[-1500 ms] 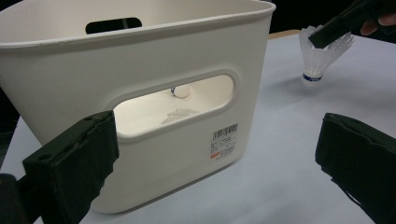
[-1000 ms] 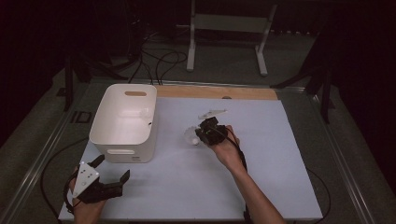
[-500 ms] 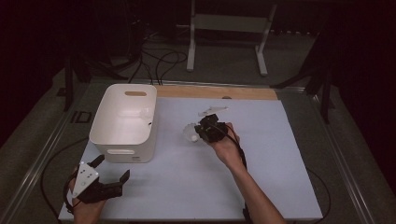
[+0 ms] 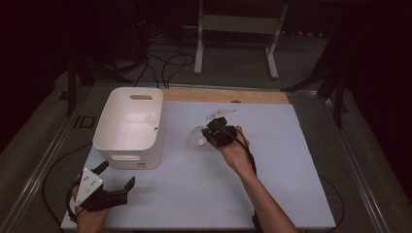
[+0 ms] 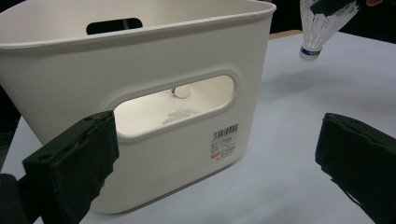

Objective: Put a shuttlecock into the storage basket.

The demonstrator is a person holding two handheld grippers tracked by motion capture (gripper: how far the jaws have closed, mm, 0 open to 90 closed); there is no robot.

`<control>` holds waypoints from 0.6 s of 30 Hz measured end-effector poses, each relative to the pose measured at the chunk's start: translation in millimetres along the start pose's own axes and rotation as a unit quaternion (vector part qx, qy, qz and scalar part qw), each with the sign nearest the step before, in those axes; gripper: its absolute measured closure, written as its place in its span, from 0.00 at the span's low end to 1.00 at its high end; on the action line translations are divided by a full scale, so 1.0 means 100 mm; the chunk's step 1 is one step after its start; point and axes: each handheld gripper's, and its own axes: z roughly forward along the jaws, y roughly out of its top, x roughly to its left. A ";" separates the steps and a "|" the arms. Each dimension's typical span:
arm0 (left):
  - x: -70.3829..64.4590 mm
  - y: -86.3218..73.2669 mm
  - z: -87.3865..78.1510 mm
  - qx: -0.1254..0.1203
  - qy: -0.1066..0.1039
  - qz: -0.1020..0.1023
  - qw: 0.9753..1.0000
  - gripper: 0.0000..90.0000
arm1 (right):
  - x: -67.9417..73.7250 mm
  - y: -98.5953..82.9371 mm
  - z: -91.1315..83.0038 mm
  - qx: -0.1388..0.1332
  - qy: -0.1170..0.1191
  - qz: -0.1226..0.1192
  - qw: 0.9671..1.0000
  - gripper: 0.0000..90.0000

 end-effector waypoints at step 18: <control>0.00 0.00 0.00 0.000 0.000 0.000 1.000 0.00 | 0.04 0.15 -0.08 -0.013 -0.002 -0.010 1.000 0.99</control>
